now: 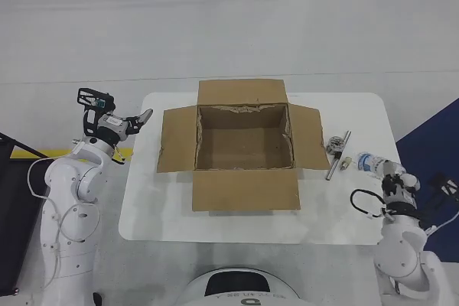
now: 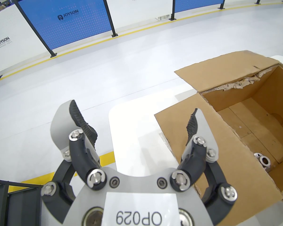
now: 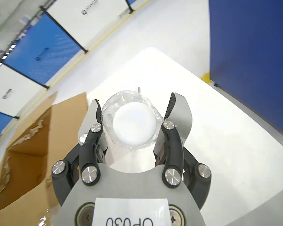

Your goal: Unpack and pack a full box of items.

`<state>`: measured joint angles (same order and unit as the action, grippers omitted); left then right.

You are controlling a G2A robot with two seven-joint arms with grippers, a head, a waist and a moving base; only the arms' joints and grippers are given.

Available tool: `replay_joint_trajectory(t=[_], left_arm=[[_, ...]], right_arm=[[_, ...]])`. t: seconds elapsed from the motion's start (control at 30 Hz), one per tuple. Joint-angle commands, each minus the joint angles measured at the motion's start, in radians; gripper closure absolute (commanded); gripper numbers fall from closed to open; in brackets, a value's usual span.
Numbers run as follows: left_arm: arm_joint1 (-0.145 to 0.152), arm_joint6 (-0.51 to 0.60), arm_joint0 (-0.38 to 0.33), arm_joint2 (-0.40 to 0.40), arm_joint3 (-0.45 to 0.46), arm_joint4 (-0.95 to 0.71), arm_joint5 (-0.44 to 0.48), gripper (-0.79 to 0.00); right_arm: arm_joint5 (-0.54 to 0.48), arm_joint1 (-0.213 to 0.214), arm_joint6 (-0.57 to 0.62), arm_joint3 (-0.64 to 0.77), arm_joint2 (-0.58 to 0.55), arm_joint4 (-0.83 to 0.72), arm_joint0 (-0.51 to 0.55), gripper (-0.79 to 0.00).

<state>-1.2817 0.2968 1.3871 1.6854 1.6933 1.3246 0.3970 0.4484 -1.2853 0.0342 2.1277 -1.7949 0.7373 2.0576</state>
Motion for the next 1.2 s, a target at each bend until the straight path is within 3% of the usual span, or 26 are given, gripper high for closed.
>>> replay_joint_trajectory(t=[0.0, 0.33, 0.77, 0.83, 0.93, 1.0, 1.03, 1.17], left_arm=[[0.0, 0.0, 0.0, 0.0, 0.0, 0.0, 0.0, -0.785], [0.0, 0.0, 0.0, 0.0, 0.0, 0.0, 0.0, -0.785], [0.0, 0.0, 0.0, 0.0, 0.0, 0.0, 0.0, -0.785], [0.0, 0.0, 0.0, 0.0, 0.0, 0.0, 0.0, -0.785], [0.0, 0.0, 0.0, 0.0, 0.0, 0.0, 0.0, -0.785], [0.0, 0.0, 0.0, 0.0, 0.0, 0.0, 0.0, -0.785], [0.0, 0.0, 0.0, 0.0, 0.0, 0.0, 0.0, -0.785], [0.0, 0.0, 0.0, 0.0, 0.0, 0.0, 0.0, -0.785]], right_arm=[[0.114, 0.001, 0.06, -0.035, 0.032, 0.085, -0.055, 0.0], [0.277, 0.011, 0.343, -0.092, 0.122, 0.368, -0.184, 0.0], [0.284, 0.018, 0.654, -0.082, 0.145, 0.581, -0.241, -0.018], [0.282, 0.018, 0.702, -0.089, 0.146, 0.606, -0.253, -0.185], [0.279, 0.017, 0.741, -0.094, 0.146, 0.622, -0.269, -0.348], [0.28, 0.015, 0.755, -0.095, 0.146, 0.625, -0.276, -0.739], [0.281, 0.014, 0.759, -0.094, 0.145, 0.624, -0.278, -0.785], [0.269, 0.01, 0.752, -0.073, 0.14, 0.611, -0.273, -0.785]])
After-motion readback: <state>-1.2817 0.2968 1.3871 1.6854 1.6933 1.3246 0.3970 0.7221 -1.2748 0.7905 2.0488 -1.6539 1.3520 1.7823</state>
